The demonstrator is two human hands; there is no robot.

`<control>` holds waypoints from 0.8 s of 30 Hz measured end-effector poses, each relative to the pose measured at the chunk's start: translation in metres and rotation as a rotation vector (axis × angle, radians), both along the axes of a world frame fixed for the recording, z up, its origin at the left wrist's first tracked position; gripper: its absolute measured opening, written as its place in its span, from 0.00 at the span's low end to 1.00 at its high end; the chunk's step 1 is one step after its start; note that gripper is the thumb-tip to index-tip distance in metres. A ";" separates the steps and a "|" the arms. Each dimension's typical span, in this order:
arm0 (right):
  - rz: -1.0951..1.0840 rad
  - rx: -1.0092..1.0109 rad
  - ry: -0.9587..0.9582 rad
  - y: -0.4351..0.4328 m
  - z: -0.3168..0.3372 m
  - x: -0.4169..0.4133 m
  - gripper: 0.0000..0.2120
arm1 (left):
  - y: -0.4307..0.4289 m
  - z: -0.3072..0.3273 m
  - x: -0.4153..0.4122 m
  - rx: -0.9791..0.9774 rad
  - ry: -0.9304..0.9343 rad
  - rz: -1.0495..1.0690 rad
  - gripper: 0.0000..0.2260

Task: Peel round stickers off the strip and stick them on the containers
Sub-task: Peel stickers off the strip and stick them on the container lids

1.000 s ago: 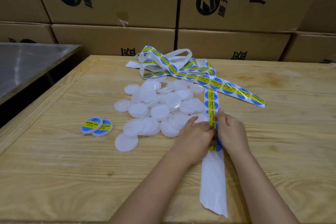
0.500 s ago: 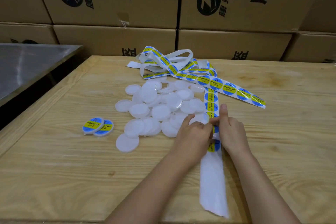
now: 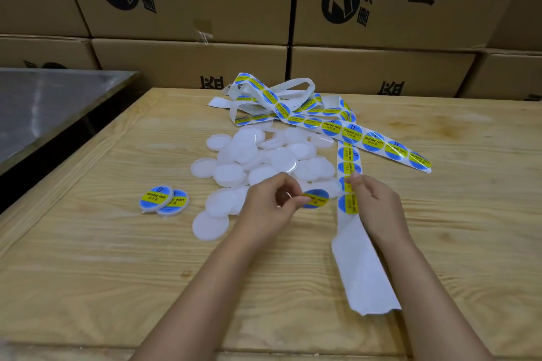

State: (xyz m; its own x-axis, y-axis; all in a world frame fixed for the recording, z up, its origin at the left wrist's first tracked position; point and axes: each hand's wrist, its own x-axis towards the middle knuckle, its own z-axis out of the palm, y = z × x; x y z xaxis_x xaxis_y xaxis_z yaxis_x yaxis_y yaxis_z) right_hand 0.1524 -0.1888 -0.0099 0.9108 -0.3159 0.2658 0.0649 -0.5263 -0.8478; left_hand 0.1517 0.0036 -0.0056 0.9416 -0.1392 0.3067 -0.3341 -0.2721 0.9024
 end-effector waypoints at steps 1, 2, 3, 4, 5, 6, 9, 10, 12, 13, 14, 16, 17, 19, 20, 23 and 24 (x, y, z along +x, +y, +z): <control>0.020 -0.001 -0.058 0.002 0.002 -0.001 0.11 | 0.002 0.001 0.001 -0.025 0.011 0.014 0.10; 0.049 -0.003 -0.107 0.005 0.005 -0.002 0.07 | 0.004 0.002 0.002 -0.043 0.016 0.029 0.09; 0.090 -0.001 -0.134 0.009 0.007 -0.003 0.05 | 0.006 0.002 0.004 -0.053 0.016 0.046 0.10; 0.141 -0.001 -0.134 0.013 0.010 -0.005 0.04 | 0.007 0.003 0.005 -0.053 0.012 0.060 0.10; 0.197 -0.004 -0.114 0.016 0.013 -0.006 0.05 | 0.008 0.004 0.005 -0.049 0.008 0.070 0.11; 0.250 -0.004 -0.086 0.019 0.015 -0.008 0.07 | 0.008 0.004 0.005 -0.047 0.006 0.073 0.11; 0.318 0.004 -0.042 0.021 0.019 -0.012 0.10 | 0.008 0.005 0.005 -0.052 0.000 0.056 0.10; 0.315 0.011 -0.043 0.021 0.020 -0.013 0.10 | 0.008 0.005 0.005 -0.051 -0.007 0.049 0.10; 0.303 0.009 -0.043 0.021 0.020 -0.014 0.09 | 0.007 0.005 0.004 -0.049 -0.030 0.050 0.08; 0.299 -0.002 -0.046 0.021 0.021 -0.014 0.09 | 0.005 0.005 0.004 -0.051 -0.041 0.060 0.07; 0.293 -0.011 -0.051 0.021 0.021 -0.013 0.09 | 0.003 0.005 0.004 -0.058 -0.051 0.069 0.07; 0.260 -0.014 -0.067 0.018 0.021 -0.013 0.10 | -0.002 0.003 0.005 -0.081 -0.050 0.099 0.13; 0.230 -0.004 -0.079 0.016 0.021 -0.012 0.10 | -0.003 0.002 0.005 -0.072 -0.055 0.118 0.18; 0.160 0.064 -0.105 0.011 0.022 -0.010 0.09 | -0.004 -0.004 0.007 0.124 -0.148 0.122 0.21; 0.127 0.114 -0.112 0.008 0.023 -0.010 0.08 | -0.004 -0.009 0.008 0.332 -0.225 0.107 0.19; 0.063 0.207 -0.129 0.003 0.023 -0.008 0.05 | -0.010 -0.020 0.007 0.794 -0.338 0.089 0.15; 0.050 0.222 -0.136 0.002 0.023 -0.008 0.05 | -0.012 -0.021 0.007 0.815 -0.346 0.104 0.13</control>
State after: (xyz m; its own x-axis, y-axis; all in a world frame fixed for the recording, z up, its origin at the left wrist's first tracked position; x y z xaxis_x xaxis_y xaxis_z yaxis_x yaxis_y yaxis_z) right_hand 0.1444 -0.1864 0.0132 0.8873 -0.3356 0.3162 0.2077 -0.3213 -0.9239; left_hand 0.1583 -0.0086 -0.0269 0.8348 -0.3572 0.4189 -0.4897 -0.8295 0.2685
